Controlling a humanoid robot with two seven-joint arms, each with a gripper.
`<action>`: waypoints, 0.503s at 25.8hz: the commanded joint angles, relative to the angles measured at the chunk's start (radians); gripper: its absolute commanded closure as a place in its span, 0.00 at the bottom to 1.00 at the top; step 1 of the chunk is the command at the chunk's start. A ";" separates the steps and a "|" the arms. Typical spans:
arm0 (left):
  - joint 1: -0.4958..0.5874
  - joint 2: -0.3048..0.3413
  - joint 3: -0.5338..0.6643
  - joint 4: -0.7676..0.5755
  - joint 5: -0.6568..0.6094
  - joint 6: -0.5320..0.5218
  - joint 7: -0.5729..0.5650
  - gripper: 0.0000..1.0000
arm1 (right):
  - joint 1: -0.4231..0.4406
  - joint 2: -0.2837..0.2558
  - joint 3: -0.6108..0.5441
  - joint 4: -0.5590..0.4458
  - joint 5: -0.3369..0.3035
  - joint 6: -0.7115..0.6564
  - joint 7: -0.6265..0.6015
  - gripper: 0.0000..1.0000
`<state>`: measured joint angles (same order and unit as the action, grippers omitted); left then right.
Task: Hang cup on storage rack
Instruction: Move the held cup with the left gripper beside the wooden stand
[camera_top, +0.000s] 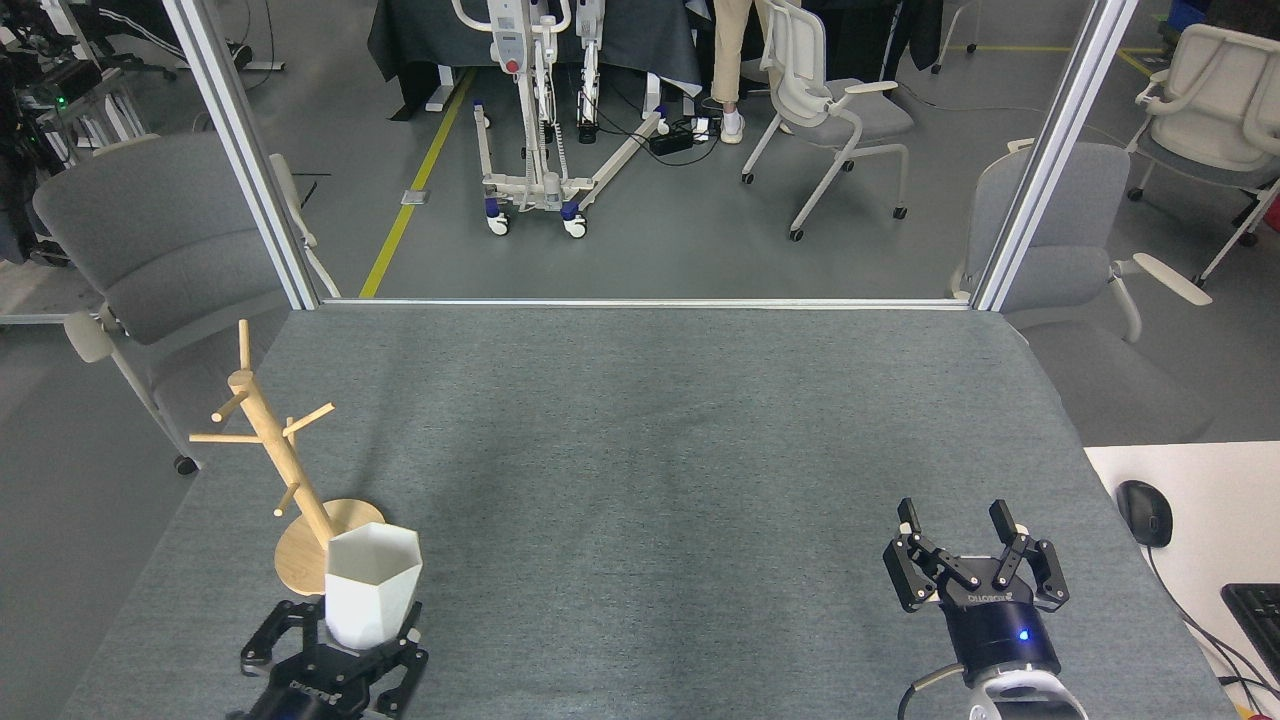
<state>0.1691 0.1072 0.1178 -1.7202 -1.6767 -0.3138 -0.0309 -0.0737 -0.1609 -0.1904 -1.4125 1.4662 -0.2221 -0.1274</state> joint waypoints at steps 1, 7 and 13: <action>0.033 0.046 0.154 -0.009 0.002 -0.010 0.051 1.00 | -0.005 0.004 0.002 0.001 0.005 -0.006 0.002 0.00; 0.027 0.045 0.295 -0.009 0.006 -0.057 0.055 1.00 | -0.044 -0.014 0.003 0.013 0.000 -0.008 0.002 0.00; -0.111 0.051 0.327 0.059 -0.005 0.062 -0.040 1.00 | -0.067 -0.014 -0.001 0.040 0.000 -0.006 0.002 0.00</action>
<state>0.1271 0.1529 0.4332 -1.7030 -1.6754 -0.3083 -0.0253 -0.1275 -0.1702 -0.1908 -1.3809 1.4668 -0.2298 -0.1252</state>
